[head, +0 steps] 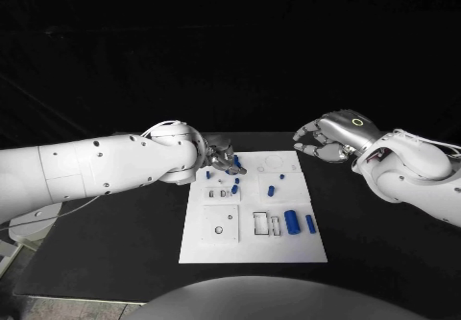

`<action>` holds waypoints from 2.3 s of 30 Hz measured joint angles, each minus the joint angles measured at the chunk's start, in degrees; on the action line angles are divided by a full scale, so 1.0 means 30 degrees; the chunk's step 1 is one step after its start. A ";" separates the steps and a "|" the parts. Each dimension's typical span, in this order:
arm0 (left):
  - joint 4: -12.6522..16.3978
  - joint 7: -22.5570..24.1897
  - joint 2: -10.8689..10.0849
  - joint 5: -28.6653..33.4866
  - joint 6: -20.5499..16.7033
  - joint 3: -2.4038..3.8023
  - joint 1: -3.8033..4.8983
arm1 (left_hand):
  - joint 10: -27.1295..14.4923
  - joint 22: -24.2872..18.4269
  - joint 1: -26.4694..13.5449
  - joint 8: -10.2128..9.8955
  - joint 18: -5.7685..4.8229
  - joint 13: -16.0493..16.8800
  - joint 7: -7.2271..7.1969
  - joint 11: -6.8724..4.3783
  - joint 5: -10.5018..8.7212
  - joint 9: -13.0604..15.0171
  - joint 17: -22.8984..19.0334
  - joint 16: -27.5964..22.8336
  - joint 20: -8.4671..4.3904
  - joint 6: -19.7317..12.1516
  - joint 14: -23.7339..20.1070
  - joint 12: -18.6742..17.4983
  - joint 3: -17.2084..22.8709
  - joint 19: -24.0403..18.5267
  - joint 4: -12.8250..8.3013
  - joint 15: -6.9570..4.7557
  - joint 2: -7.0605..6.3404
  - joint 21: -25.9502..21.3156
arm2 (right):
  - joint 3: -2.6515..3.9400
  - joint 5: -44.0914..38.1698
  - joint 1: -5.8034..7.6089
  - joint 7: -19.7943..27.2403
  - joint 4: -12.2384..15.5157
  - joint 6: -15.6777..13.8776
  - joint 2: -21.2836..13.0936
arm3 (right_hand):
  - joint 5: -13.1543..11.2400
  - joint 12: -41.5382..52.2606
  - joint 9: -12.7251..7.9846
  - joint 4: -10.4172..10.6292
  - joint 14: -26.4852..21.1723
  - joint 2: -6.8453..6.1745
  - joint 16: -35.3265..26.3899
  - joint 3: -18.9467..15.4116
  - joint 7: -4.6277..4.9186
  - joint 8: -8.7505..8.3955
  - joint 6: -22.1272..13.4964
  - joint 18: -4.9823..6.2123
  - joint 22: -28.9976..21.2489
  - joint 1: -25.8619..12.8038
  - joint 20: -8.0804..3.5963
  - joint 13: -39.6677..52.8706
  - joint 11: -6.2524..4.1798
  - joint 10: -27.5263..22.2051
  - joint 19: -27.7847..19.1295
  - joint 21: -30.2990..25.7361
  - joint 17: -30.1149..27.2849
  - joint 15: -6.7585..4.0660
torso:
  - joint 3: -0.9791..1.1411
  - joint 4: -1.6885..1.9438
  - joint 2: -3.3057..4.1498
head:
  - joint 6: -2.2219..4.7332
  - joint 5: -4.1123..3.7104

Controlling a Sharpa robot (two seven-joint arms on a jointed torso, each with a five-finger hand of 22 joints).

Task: Assemble the parts on the task board

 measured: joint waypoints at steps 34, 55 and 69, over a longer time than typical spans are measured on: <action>-0.4328 -0.3372 0.3377 0.0058 0.3694 0.0147 -0.0985 | 0.0032 -0.0008 0.0478 0.3882 0.0000 0.0000 -0.0512 -0.0444 -0.0573 0.8591 -0.0007 0.0000 -0.0436 -0.2087 0.0004 0.0000 -0.0318 -0.0038 -0.0208 -0.0477 -0.0508 0.0099 | -0.0007 0.6698 -0.1668 0.1051 -0.0793 0.0033 -0.0286 | -0.0068 0.0000 0.0353 0.1381 0.0070 0.0080 0.0000 -0.0132 0.0176 0.0075 0.0175 -0.0003 -0.0007 -0.0704 0.0136 0.0000 0.0000 0.0002 0.0135 0.0001 -0.0002 0.0205 | 0.0189 -0.0207 0.0037 | 0.0000 0.0103; -0.5163 -0.2629 0.3605 -0.0101 0.3658 0.0169 -0.1454 | 0.0032 -0.0010 0.0484 0.3458 0.0001 0.0000 -0.0439 -0.0442 -0.0505 0.8715 -0.0010 0.0000 -0.0435 -0.2288 0.0003 -0.0001 -0.0264 -0.0038 -0.0260 -0.0476 -0.0501 -0.0128 | -0.0006 0.7052 -0.1840 0.1067 -0.0880 0.0422 -0.0281 | 0.0010 0.0000 0.0383 0.1375 0.0070 0.0159 0.0000 -0.0023 0.0175 0.0074 0.0175 -0.0004 0.0006 -0.0626 0.0136 0.0000 -0.0001 0.0002 0.0133 -0.0150 0.0012 0.0203 | 0.0194 -0.0214 -0.0002 | 0.0000 0.0135; -0.5730 -0.2262 0.3854 -0.0018 0.3685 0.0167 -0.1811 | 0.0032 -0.0013 0.0707 0.3152 0.0000 0.0000 -0.0439 -0.0442 -0.0287 0.8883 -0.0012 0.0000 -0.0435 -0.2288 0.0003 -0.0322 -0.0153 -0.0039 -0.0372 -0.0475 -0.0428 -0.0401 | -0.0006 0.7219 -0.1894 0.1043 -0.0963 0.0799 -0.0180 | 0.0231 0.0000 0.0416 0.1322 0.0070 0.0081 0.0000 0.0030 0.0240 0.0073 0.0110 -0.0004 0.0002 -0.0397 0.0136 0.0000 -0.0001 0.0002 0.0133 -0.0296 0.0009 0.0203 | 0.0189 -0.0212 0.0004 | 0.0000 0.0137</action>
